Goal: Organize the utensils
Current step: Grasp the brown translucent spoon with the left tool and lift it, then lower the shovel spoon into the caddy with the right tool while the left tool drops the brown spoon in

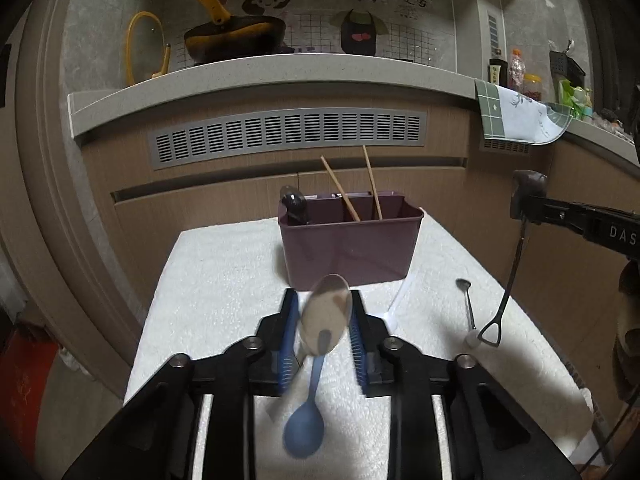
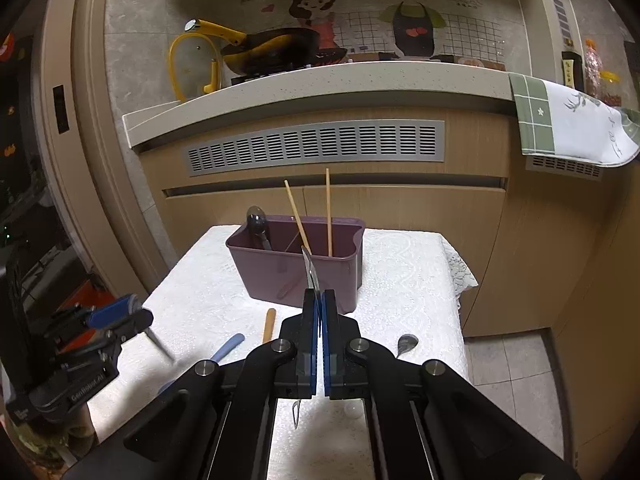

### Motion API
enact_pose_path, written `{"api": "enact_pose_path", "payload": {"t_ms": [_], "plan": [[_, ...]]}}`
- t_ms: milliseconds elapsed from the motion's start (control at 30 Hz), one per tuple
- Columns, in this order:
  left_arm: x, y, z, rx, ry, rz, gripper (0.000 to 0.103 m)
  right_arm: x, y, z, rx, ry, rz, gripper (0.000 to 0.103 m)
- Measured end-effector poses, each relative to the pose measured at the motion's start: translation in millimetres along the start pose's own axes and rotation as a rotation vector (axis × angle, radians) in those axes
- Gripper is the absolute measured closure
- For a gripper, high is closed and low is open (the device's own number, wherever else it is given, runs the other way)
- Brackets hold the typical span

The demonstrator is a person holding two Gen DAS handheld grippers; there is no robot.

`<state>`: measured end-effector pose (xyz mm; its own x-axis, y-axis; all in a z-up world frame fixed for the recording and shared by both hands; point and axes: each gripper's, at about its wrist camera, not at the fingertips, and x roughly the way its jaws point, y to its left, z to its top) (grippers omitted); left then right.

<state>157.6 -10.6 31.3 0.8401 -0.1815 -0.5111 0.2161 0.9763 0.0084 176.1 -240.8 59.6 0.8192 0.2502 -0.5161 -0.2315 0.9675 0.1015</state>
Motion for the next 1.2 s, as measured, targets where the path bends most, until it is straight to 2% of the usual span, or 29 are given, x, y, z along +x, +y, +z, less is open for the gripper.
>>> {"api": "enact_pose_path", "payload": {"t_ms": [167,400,433,500,567,733,933,1000,1033,1067,1200], "plan": [[2,2,2,-0.002,0.014,-0.019,0.083,-1,3,2,-0.012,0.002,0.0,0.101],[31,27,-8,-0.051,0.156,-0.053,0.081,11,-2,-3,0.004,0.043,0.01,0.101],[40,28,-11,-0.038,0.189,-0.078,0.079,14,-4,-3,0.01,0.054,0.015,0.101],[56,23,-16,0.004,0.243,-0.13,0.061,17,-5,-4,0.017,0.065,0.021,0.101],[75,17,-16,0.046,0.288,-0.177,0.055,20,-6,-6,0.017,0.072,0.02,0.101],[132,6,-6,0.108,0.419,-0.259,0.055,30,-7,-9,0.023,0.098,0.026,0.101],[200,4,-2,0.121,0.511,-0.196,0.055,42,-11,-10,0.025,0.126,0.023,0.101],[210,4,0,0.095,0.514,-0.204,0.057,47,-11,-9,0.025,0.134,0.022,0.101],[213,4,1,0.08,0.519,-0.203,0.061,49,-11,-9,0.024,0.137,0.021,0.101],[213,3,3,0.069,0.515,-0.199,0.069,50,-11,-9,0.023,0.14,0.02,0.101],[204,-3,2,0.087,0.482,-0.187,0.069,56,-9,-10,0.018,0.152,0.021,0.101]]}}
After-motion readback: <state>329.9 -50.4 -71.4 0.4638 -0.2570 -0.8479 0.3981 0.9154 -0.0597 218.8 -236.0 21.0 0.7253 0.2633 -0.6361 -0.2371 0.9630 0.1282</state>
